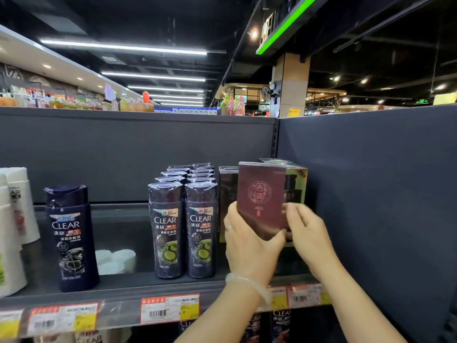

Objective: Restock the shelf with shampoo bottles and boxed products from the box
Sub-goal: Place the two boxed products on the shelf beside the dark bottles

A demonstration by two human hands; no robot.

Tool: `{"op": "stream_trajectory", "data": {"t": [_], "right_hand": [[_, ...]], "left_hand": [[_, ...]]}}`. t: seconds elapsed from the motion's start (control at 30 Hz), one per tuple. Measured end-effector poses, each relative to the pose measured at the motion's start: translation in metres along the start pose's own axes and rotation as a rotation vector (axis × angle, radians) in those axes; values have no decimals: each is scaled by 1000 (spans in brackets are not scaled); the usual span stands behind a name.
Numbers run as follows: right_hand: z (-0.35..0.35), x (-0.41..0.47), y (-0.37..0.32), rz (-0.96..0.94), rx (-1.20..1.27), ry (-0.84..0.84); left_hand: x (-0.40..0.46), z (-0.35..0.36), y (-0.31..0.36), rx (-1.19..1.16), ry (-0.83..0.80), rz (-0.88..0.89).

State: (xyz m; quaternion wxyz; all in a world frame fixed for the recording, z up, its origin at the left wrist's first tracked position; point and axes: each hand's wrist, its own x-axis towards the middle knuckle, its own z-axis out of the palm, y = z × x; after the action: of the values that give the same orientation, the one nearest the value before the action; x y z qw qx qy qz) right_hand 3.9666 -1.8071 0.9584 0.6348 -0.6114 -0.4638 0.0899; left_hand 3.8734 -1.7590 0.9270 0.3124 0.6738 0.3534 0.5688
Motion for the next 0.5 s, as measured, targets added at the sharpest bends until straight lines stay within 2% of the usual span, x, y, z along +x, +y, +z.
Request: {"op": "stream_trajectory", "data": {"t": [0.1, 0.27, 0.5], "right_hand": [[2, 0, 18, 42, -98, -164], [9, 6, 43, 180, -78, -331], [14, 5, 65, 209, 8, -379]], "left_hand": [[16, 14, -9, 71, 86, -68], [22, 22, -29, 139, 55, -197], [22, 15, -34, 169, -64, -247]]}}
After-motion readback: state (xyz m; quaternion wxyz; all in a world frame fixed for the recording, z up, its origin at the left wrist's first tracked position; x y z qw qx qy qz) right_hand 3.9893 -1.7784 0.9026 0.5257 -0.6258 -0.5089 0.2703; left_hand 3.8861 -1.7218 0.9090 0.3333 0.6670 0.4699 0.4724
